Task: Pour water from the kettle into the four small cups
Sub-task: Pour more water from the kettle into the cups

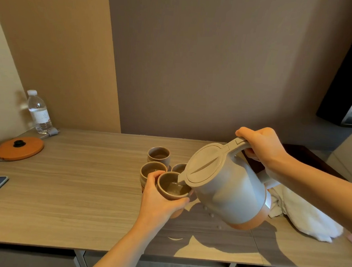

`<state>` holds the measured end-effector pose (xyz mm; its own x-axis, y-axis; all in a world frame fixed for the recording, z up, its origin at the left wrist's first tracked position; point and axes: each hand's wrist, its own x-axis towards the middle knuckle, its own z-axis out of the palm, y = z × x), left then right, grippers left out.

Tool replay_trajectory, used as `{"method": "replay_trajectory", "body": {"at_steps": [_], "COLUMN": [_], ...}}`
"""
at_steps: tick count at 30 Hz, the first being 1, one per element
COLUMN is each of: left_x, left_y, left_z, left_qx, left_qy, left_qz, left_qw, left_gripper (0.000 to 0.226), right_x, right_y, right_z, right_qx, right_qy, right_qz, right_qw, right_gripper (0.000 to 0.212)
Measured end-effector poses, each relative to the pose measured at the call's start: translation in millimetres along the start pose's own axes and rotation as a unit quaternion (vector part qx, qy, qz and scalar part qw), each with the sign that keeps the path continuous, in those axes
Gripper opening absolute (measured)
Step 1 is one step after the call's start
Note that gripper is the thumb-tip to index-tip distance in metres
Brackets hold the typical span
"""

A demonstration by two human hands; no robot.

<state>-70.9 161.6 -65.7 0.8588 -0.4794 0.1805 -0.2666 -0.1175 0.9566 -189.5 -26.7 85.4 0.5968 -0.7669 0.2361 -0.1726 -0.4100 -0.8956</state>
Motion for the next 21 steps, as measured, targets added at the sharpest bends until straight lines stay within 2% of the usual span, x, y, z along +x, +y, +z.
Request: {"method": "replay_trajectory", "body": {"at_steps": [5,14,21], "left_x": [5,30,71], "left_y": [15,52,69], "left_z": [-5,-20,-15], "left_qx": [-0.011,-0.04,-0.018], "left_qy": [0.0,-0.016,-0.027], "left_qz": [0.006,0.033,0.03], "left_qw": [1.0,0.999,0.999], "left_gripper": [0.089,0.081,0.075], "right_x": [-4,-1,8], "right_y": [2,-1,5], "right_z": [-8,-21,-37], "right_qx": [0.075,0.189,0.212], "right_qy": [0.013,0.067,0.099], "right_qz": [0.035,0.067,0.069], "right_qw": [0.996,0.977,0.97], "right_gripper": [0.027,0.031,0.031]}}
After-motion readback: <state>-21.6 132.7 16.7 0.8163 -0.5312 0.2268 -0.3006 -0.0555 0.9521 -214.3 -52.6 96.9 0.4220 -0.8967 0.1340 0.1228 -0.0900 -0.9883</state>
